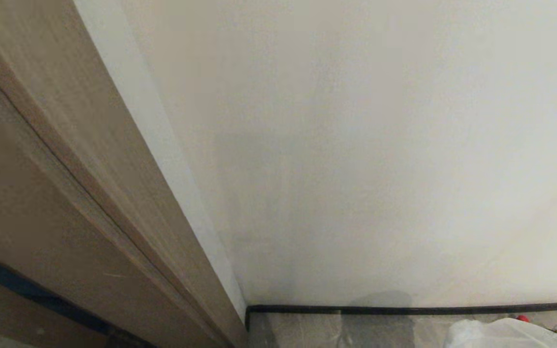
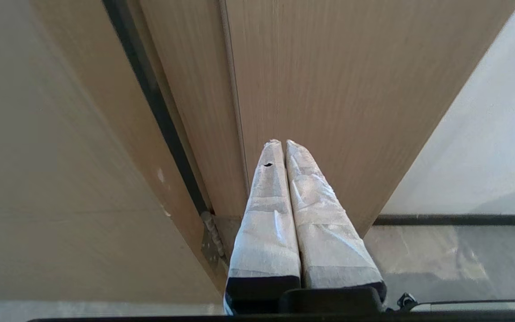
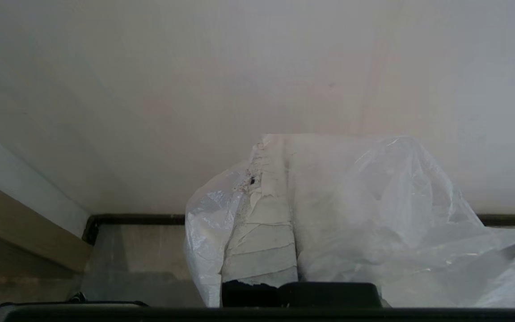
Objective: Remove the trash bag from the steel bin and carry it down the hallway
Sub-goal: Put the trash bag at the door
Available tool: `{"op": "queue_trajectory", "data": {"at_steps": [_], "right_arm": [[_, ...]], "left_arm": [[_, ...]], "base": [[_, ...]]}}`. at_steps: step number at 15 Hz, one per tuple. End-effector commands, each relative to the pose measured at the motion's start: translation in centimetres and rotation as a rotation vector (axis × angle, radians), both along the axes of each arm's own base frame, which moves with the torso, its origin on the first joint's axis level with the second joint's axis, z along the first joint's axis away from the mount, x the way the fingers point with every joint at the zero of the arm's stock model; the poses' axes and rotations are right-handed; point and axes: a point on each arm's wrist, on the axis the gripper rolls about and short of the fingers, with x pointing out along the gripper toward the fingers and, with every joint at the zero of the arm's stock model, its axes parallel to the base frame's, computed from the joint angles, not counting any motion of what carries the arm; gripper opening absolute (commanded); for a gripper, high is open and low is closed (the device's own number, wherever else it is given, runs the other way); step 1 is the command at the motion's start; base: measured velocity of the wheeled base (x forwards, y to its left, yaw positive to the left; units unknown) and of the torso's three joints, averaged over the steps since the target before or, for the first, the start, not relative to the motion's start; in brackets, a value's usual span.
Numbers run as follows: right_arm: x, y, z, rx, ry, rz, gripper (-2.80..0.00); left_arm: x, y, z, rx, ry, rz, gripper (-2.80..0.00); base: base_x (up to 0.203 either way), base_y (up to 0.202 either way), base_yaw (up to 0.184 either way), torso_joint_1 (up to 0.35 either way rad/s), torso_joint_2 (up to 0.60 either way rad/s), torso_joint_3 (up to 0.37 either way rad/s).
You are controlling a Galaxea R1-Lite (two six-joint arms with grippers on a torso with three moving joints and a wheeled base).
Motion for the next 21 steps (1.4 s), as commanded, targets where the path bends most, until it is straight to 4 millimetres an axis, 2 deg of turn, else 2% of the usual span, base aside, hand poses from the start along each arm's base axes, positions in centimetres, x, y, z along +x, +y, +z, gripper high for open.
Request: {"op": "queue_trajectory", "data": {"at_steps": [1, 10, 17, 19, 21], "right_arm": [[0.0, 0.0, 0.0, -0.001, 0.001, 0.0, -2.8], [0.0, 0.0, 0.0, -0.001, -0.001, 0.002, -2.8], [-0.1, 0.0, 0.2, -0.006, 0.012, 0.0, -2.8], [-0.8, 0.0, 3.0, -0.01, -0.012, 0.013, -2.8], [-0.9, 0.0, 7.5, -0.006, 0.073, 0.006, -2.8]], "left_arm": [[0.0, 0.0, 0.0, 0.0, 0.002, 0.001, -2.8], [0.0, 0.0, 0.0, 0.0, 0.002, 0.001, -2.8], [0.0, 0.0, 0.0, 0.001, 0.002, 0.001, -2.8], [0.0, 0.0, -0.1, 0.0, 0.003, 0.001, -2.8], [0.0, 0.0, -0.1, 0.001, 0.003, 0.001, -2.8]], "base": [[0.0, 0.0, 0.0, 0.002, 0.0, -0.198], [0.0, 0.0, 0.0, 0.002, 0.0, -0.197], [0.0, 0.0, 0.0, 0.0, 0.0, -0.028], [0.0, 0.0, 0.0, 0.0, 0.0, 0.0], [0.0, 0.0, 0.0, 0.0, 0.0, 0.0]]}}
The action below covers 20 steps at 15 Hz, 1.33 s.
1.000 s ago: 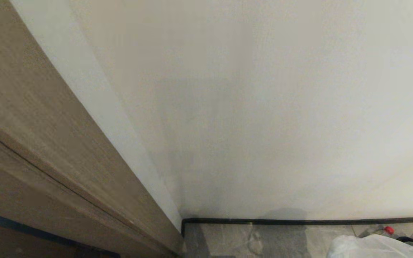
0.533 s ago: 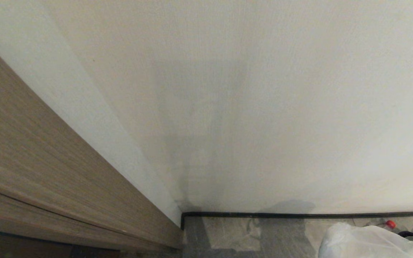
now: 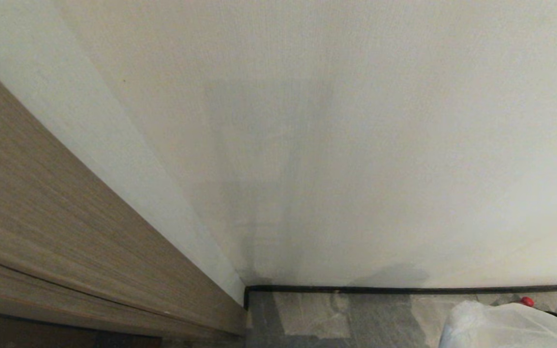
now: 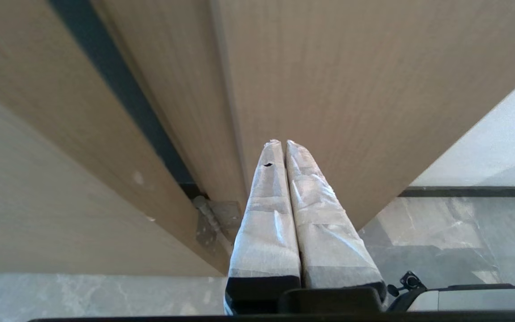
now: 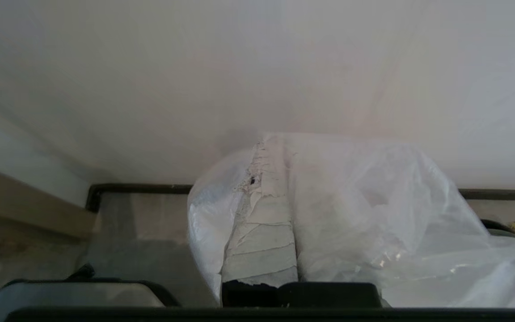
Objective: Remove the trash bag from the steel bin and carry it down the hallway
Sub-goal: Put the trash bag at the door
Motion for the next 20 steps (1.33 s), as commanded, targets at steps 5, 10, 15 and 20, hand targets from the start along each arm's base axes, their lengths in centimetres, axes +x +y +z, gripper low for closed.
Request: {"op": "queue_trajectory", "data": {"at_steps": [5, 10, 15, 20], "right_arm": [[6.5, -0.1, 10.1, -0.025, 0.597, -0.022, -2.8], [11.7, -0.2, 8.3, -0.068, 1.006, -0.046, -2.8], [15.2, -0.2, 5.0, -0.144, 1.188, -0.001, -2.8], [19.6, -0.3, 1.1, -0.229, 1.159, -0.031, -2.8]], "left_arm": [[0.0, 0.0, 0.0, 0.0, 0.002, 0.0, -2.8], [0.0, 0.0, 0.0, -0.001, 0.001, 0.001, -2.8], [0.0, 0.0, -0.1, -0.001, 0.003, 0.001, -2.8], [0.0, 0.0, 0.0, -0.001, 0.001, 0.001, -2.8]], "base": [[0.0, 0.0, 0.0, 0.0, 0.0, 0.0], [0.0, 0.0, 0.0, 0.0, 0.0, 0.0], [0.0, 0.0, 0.0, 0.0, 0.0, 0.0], [0.0, 0.0, 0.0, 0.0, 0.0, 0.0]]}}
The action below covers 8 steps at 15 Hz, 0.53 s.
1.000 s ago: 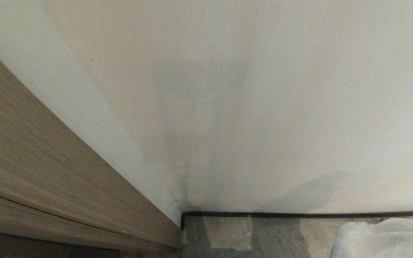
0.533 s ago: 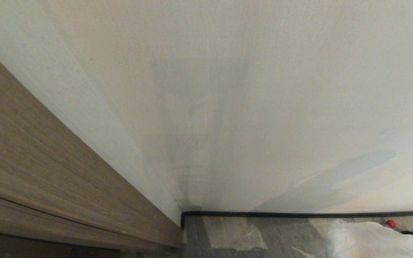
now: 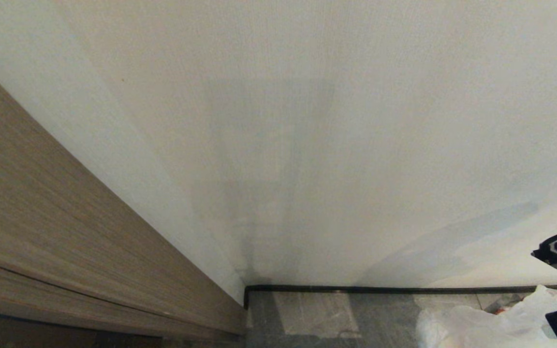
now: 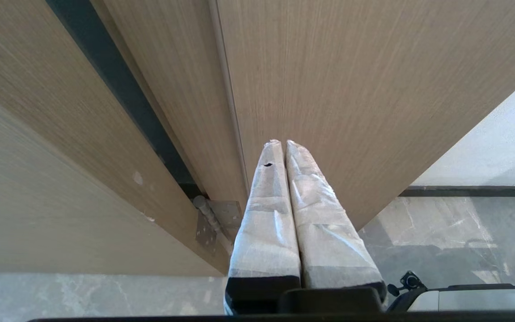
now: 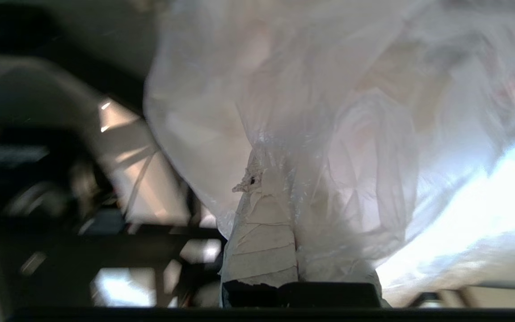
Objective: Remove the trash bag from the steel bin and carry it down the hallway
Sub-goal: Put the trash bag at the door
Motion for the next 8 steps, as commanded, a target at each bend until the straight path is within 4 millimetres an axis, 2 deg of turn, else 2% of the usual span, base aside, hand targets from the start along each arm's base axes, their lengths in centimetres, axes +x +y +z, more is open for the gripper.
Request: {"op": "queue_trajectory", "data": {"at_steps": [1, 5, 8], "right_arm": [[2.0, 0.0, -2.5, -0.024, 0.04, -0.002, -2.8], [4.0, 0.0, -5.8, -0.04, -0.02, 0.009, -2.8], [5.8, 0.6, -7.3, -0.075, -0.069, 0.031, -2.8]], "left_arm": [[0.0, 0.0, -0.1, 0.0, 0.003, -0.001, -2.8], [0.0, 0.0, -0.1, -0.001, 0.002, 0.001, -2.8], [0.0, 0.0, -0.1, 0.0, 0.003, 0.001, -2.8]], "base": [[0.0, 0.0, 0.0, 0.0, 0.0, 0.0], [0.0, 0.0, 0.0, 0.0, 0.0, 0.0], [0.0, 0.0, 0.0, 0.0, 0.0, 0.0]]}}
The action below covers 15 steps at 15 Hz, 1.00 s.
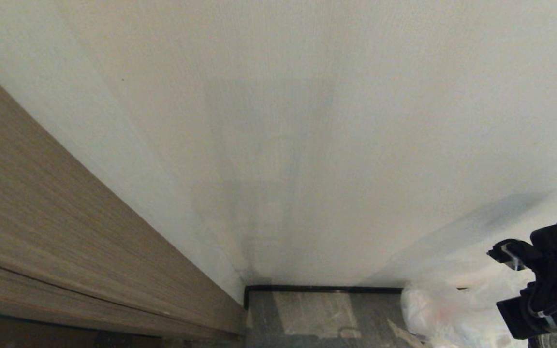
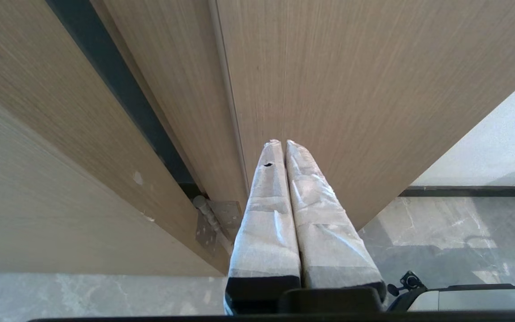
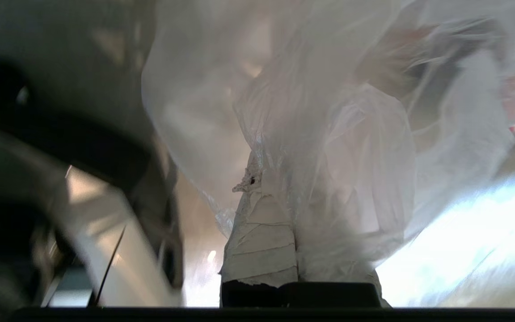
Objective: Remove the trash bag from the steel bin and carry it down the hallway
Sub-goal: Put the trash bag at the door
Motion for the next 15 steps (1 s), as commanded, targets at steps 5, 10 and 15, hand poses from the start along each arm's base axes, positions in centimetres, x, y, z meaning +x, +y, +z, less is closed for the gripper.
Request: {"op": "queue_trajectory", "data": {"at_steps": [5, 10, 15], "right_arm": [[2.1, 1.4, -2.6, -0.018, 0.011, 0.047, 0.0], [1.4, 1.3, -1.2, -0.012, -0.05, 0.046, 0.0], [0.3, 1.2, 0.0, 0.009, -0.122, 0.021, 0.0]], "left_arm": [[0.0, 0.0, 0.0, 0.0, 0.002, 0.001, -2.8], [0.0, 0.0, -0.1, -0.001, 0.003, 0.001, -2.8], [0.0, 0.0, -0.1, 0.0, 0.002, 0.001, -2.8]], "base": [[0.0, 0.0, 0.0, 0.0, 0.0, 0.0], [0.0, 0.0, 0.0, 0.0, 0.0, 0.0], [0.0, 0.0, 0.0, 0.0, 0.0, 0.0]]}}
